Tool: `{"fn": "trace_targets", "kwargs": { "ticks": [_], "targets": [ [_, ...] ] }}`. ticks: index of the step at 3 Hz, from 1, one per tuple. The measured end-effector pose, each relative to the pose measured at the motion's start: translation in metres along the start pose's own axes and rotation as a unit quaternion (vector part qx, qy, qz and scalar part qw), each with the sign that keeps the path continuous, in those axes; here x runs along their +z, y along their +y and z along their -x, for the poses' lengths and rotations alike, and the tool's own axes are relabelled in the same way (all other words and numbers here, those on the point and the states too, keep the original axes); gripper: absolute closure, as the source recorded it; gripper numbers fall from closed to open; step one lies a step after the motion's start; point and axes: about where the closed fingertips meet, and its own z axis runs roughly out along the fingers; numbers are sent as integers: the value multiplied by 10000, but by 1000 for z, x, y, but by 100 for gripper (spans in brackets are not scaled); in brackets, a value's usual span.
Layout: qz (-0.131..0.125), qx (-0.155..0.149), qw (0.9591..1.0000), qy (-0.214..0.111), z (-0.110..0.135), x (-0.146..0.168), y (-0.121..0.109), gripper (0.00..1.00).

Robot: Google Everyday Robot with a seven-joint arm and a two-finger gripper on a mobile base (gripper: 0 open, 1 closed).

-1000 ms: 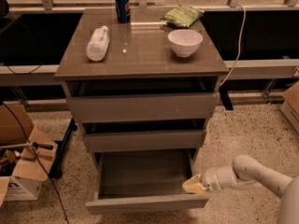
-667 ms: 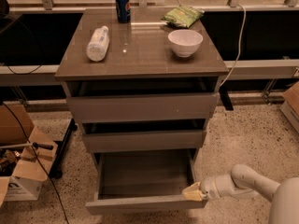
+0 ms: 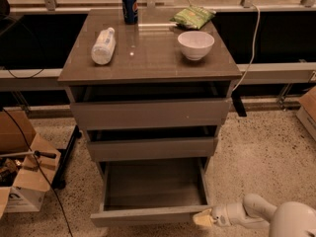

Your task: Close bottom drawer

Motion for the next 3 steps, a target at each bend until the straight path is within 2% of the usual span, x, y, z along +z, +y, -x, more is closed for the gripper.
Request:
{"fn": "trace_targets", "kwargs": {
  "ticks": [1, 2, 3],
  "targets": [
    [96, 242, 9996, -148, -15, 18, -18, 100],
    [86, 121, 9989, -440, 4, 21, -29, 100],
    [88, 121, 9989, -440, 4, 21, -29, 100]
  ]
}}
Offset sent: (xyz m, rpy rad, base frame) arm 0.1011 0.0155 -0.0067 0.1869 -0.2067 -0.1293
